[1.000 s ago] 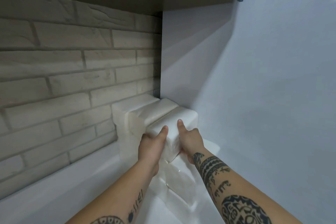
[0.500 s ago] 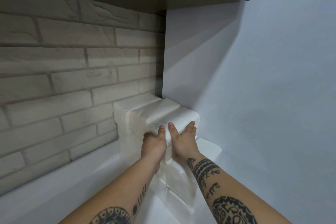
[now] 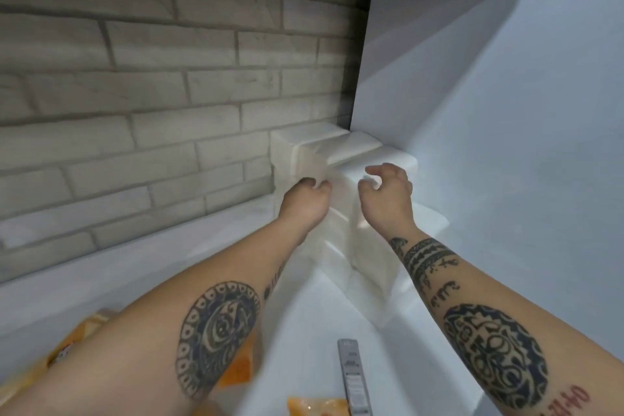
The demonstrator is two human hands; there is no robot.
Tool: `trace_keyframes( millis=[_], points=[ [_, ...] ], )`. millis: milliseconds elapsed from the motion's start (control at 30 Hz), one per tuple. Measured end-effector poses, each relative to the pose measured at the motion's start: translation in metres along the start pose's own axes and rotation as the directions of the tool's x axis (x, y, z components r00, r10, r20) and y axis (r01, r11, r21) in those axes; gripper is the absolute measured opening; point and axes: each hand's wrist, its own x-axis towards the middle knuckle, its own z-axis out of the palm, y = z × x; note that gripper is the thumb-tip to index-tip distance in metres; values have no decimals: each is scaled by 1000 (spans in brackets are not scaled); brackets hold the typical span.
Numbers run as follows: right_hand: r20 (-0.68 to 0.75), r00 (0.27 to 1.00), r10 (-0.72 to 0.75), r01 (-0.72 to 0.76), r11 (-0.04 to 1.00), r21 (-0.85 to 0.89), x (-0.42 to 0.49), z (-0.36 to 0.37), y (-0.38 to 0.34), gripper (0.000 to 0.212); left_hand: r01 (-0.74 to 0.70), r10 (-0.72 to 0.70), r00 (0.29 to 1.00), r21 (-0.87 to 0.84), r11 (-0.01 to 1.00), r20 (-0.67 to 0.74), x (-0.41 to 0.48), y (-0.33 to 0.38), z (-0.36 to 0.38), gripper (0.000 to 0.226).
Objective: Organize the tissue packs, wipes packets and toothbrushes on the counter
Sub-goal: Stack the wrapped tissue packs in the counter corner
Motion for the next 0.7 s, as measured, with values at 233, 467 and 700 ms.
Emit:
trace_keyframes(
  millis=[233,467,700],
  points=[
    [221,958,-185,179,983,48,-86,64,-53,18,-38,62,992,213,976,-106,-64,-80,-106,29],
    [496,841,-218,162,975,155,-209,172,-111,20,186,-69,950,377,907,-304,-151,-201,-255,33],
    [654,711,-256,146,965,220,-338,250,-158,22,656,-339,744,534,533,-576,-242,-308,-365,79]
  ],
)
